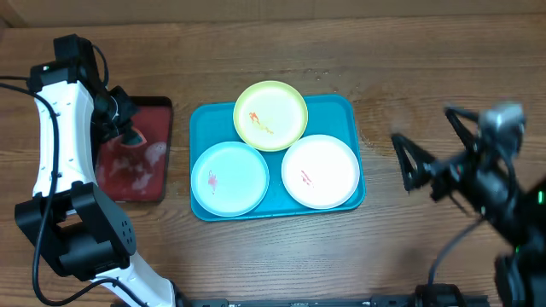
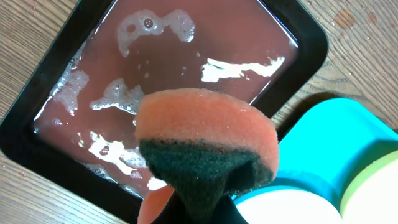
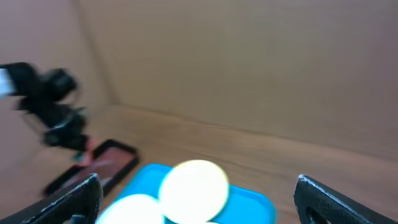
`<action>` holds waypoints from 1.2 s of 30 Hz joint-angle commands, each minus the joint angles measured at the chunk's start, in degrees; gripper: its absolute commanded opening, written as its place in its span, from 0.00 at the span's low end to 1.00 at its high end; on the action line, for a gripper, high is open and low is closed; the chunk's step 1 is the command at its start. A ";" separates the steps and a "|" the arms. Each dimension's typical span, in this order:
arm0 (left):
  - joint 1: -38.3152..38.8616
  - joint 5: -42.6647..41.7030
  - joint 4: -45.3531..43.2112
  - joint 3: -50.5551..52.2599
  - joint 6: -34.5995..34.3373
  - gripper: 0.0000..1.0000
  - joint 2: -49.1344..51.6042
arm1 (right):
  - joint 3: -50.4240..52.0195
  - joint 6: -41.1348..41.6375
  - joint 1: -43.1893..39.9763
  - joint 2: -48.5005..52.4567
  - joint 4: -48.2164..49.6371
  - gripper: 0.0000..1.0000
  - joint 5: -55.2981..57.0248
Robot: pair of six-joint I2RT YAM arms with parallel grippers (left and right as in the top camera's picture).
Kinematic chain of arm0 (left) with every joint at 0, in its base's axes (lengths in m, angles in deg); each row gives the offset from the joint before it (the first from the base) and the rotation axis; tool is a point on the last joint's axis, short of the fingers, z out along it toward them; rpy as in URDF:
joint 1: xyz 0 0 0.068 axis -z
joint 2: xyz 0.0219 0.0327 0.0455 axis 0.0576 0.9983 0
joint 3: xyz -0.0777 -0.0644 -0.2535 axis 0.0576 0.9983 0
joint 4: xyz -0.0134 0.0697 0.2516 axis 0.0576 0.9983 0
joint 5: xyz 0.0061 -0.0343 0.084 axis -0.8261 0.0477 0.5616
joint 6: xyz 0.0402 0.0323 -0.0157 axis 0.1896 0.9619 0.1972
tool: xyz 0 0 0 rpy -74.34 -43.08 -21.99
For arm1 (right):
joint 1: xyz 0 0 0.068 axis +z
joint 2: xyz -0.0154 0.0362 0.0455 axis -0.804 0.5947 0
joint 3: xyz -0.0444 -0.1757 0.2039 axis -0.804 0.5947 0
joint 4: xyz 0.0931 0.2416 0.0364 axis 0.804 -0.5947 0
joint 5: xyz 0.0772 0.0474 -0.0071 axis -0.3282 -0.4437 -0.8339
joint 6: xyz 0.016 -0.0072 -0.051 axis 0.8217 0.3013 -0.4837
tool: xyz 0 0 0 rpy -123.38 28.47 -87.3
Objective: Clean dirty plates on tray and stack at the side
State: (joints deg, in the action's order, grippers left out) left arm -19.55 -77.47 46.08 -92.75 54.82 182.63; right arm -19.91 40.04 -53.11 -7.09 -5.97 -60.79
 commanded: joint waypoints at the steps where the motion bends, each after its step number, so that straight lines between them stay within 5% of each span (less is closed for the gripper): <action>1: -0.26 0.37 -0.11 0.48 -0.13 0.04 -0.37 | -2.80 8.00 -0.09 6.95 7.56 1.00 -17.97; 5: -0.26 0.37 -0.04 0.48 -0.13 0.04 -0.37 | -6.69 13.03 1.97 14.69 9.49 1.00 -17.53; 14: -0.26 0.35 -0.26 0.48 -0.15 0.04 -0.37 | -26.86 10.80 20.13 39.65 -20.87 1.00 15.74; 15: -0.26 0.35 -0.26 0.48 -0.15 0.04 -0.37 | -27.82 10.82 22.45 42.77 -20.68 1.00 17.07; 18: -0.22 0.35 -0.28 0.48 -0.15 0.04 -0.37 | -28.02 11.37 26.91 50.16 -16.63 0.62 17.44; 20: -0.22 0.37 -0.13 0.48 -0.11 0.04 -0.37 | -28.02 11.74 29.18 55.32 -13.99 0.52 17.46; 36: -0.22 0.35 0.02 0.48 0.07 0.04 -0.37 | -27.87 14.34 38.75 77.20 -11.02 0.48 23.02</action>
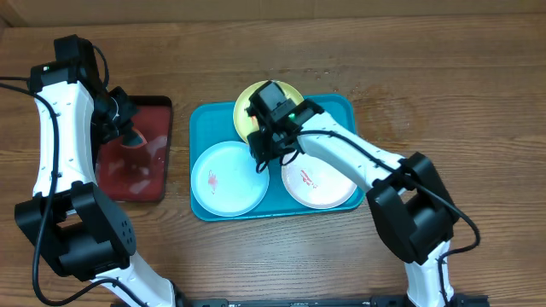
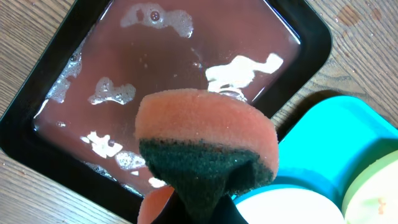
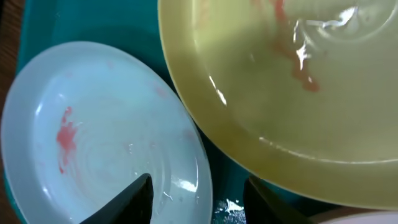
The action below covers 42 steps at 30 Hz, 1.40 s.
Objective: Clean dirty plates on tray and stack at the side
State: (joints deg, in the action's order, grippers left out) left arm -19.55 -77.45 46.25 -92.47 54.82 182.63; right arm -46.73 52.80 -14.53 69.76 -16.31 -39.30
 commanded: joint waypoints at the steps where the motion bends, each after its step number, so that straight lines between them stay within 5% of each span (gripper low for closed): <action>1: -0.22 0.33 -0.15 0.20 0.07 0.04 -0.37 | -0.96 1.60 0.17 0.35 -0.94 0.48 1.51; 13: -0.22 0.15 -0.20 0.20 0.07 0.04 -0.37 | 1.90 2.93 0.61 0.72 -0.74 0.42 1.22; 22: -0.22 -0.15 0.17 0.20 1.42 0.04 -0.37 | 1.90 2.91 2.27 3.21 -0.76 0.47 1.07; 27: -0.22 -0.98 0.50 0.20 2.27 0.04 -0.37 | 1.90 2.89 2.32 3.45 -0.79 0.25 1.18; 31: -0.22 -10.60 1.92 0.20 8.74 0.04 -0.37 | 1.90 3.13 2.32 3.48 -0.68 0.12 3.19; 42: 6.34 -16.37 6.14 0.22 12.79 0.04 -0.37 | 1.90 8.09 2.08 3.48 1.62 0.11 3.63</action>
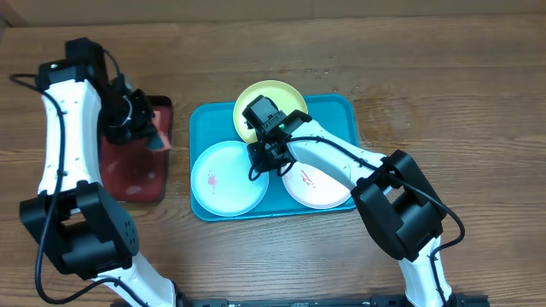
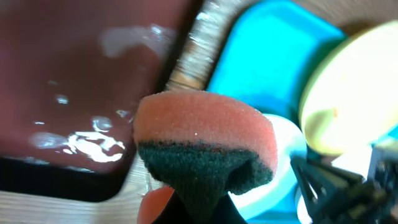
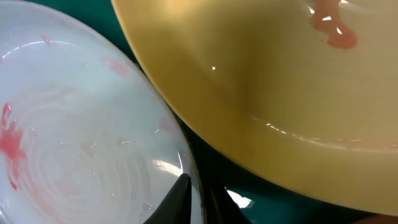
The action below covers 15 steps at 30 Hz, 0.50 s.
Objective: Clean dirty plates on tray and stack at the side
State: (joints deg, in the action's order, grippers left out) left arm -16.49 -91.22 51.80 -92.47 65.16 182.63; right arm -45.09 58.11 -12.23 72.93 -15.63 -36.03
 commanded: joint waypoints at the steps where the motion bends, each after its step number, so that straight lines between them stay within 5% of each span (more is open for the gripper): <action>1: 4.02 -2.51 0.55 0.26 2.43 0.04 -0.37 | 0.26 2.75 -0.22 0.28 1.07 0.12 0.39; 10: 10.01 -2.38 0.50 0.26 2.40 0.04 -0.37 | 0.26 5.44 -0.20 0.79 -0.96 0.19 4.00; 15: 11.17 -2.40 0.96 0.74 2.38 0.04 -0.37 | 0.26 5.49 -0.20 2.67 -0.96 0.14 3.98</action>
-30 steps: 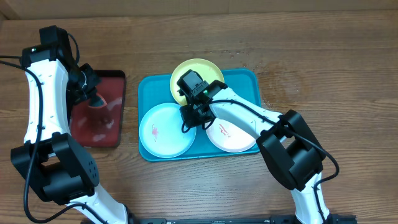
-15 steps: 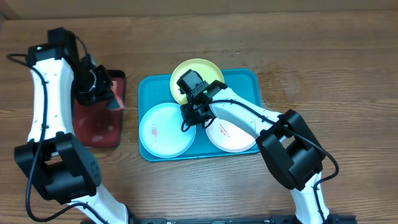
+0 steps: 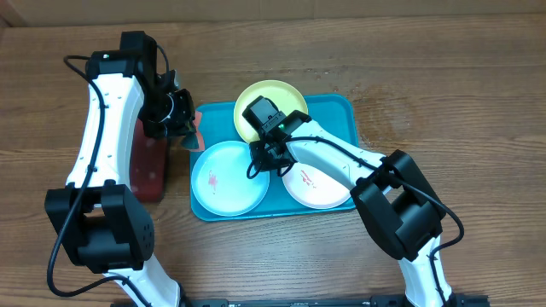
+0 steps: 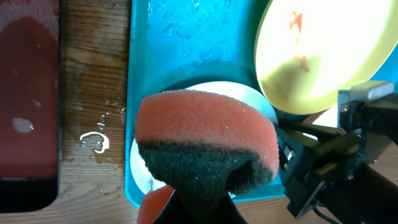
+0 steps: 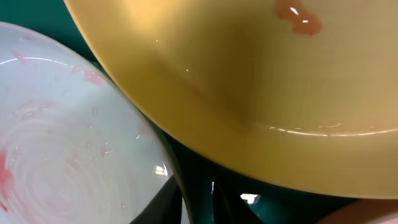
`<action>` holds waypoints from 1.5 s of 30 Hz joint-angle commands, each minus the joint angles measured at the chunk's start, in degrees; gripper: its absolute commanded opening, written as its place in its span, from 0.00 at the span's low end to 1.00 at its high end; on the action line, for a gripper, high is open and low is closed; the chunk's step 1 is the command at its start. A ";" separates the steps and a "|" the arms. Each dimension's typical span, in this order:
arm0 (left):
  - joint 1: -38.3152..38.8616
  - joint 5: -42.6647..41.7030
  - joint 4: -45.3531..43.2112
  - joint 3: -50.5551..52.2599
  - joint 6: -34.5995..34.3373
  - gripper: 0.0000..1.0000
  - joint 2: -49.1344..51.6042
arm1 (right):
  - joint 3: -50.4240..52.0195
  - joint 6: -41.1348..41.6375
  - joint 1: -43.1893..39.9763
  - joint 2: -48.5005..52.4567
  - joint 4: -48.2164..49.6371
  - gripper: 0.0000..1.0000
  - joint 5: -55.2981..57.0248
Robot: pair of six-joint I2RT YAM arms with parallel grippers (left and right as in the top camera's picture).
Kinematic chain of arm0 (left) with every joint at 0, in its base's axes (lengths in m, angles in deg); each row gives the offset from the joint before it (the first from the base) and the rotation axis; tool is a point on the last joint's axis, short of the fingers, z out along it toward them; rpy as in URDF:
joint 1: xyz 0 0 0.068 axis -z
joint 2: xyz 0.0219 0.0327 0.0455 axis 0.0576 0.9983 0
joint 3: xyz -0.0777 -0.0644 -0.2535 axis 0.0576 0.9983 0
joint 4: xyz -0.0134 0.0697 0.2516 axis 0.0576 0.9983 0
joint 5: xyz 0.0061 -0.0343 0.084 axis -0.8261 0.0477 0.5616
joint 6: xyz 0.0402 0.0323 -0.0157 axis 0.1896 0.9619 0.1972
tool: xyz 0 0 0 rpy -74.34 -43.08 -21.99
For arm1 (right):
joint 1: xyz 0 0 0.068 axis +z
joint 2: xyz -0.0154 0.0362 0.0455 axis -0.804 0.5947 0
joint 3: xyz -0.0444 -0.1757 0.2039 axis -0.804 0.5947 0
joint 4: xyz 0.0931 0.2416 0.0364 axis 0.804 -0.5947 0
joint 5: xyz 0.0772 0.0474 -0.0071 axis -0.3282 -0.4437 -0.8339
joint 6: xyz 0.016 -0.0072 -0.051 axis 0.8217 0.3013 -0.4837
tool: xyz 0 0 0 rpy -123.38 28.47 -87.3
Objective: Clean dirty plates on tray and stack at the side
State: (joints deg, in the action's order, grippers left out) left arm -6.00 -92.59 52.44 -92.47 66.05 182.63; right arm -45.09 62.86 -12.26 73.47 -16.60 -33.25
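Observation:
A teal tray (image 3: 345,115) holds three dirty plates: a pale blue plate (image 3: 223,179) with a red smear at front left, a yellow plate (image 3: 286,102) at the back, and a white plate (image 3: 324,175) at front right. My left gripper (image 4: 198,208) is shut on an orange and dark green sponge (image 4: 205,140), held above the tray's left part, over the pale blue plate's (image 4: 205,87) far rim. My right gripper (image 5: 193,202) is shut on the pale blue plate's (image 5: 62,130) right rim, just under the yellow plate's (image 5: 249,81) edge.
A black basin (image 3: 145,170) of reddish soapy water sits left of the tray, partly under my left arm. Water drops lie on the wood (image 4: 93,140) between basin and tray. Bare wooden table (image 3: 452,128) lies right of the tray.
My left gripper has carried the sponge right, from over the basin's right edge to over the tray's left part. My right gripper stays shut on the pale blue plate's rim.
First my left gripper held the sponge over the basin while my right gripper hung open at the table's right. Then the right gripper was open over the gap between pale blue and yellow plates, then shut on the pale blue rim. Now the sponge is above that plate.

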 commanded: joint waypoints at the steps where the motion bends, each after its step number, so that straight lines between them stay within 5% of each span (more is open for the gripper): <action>1: 0.87 -1.03 0.35 1.05 1.49 0.04 -0.35 | 0.26 0.79 -0.17 2.25 0.00 0.11 1.20; 4: 1.75 -1.07 -0.61 3.19 1.44 0.04 -0.35 | 0.24 2.21 -0.17 2.40 0.48 0.04 1.20; 29: 10.05 -0.22 -29.22 30.08 -9.44 0.04 -0.24 | -1.66 6.95 -0.87 2.40 1.03 0.04 0.33; 39: 11.08 28.85 -22.58 29.11 -9.51 0.04 -0.24 | -1.66 6.93 -0.87 2.40 0.17 0.04 0.33; 45: 10.01 31.76 -17.53 23.08 -10.34 0.04 -0.24 | -1.66 6.93 -0.87 2.40 0.17 0.04 0.33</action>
State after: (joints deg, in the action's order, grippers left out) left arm 4.80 -67.57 34.27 -65.19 56.96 182.61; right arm -46.03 68.74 -12.72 74.09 -16.23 -34.56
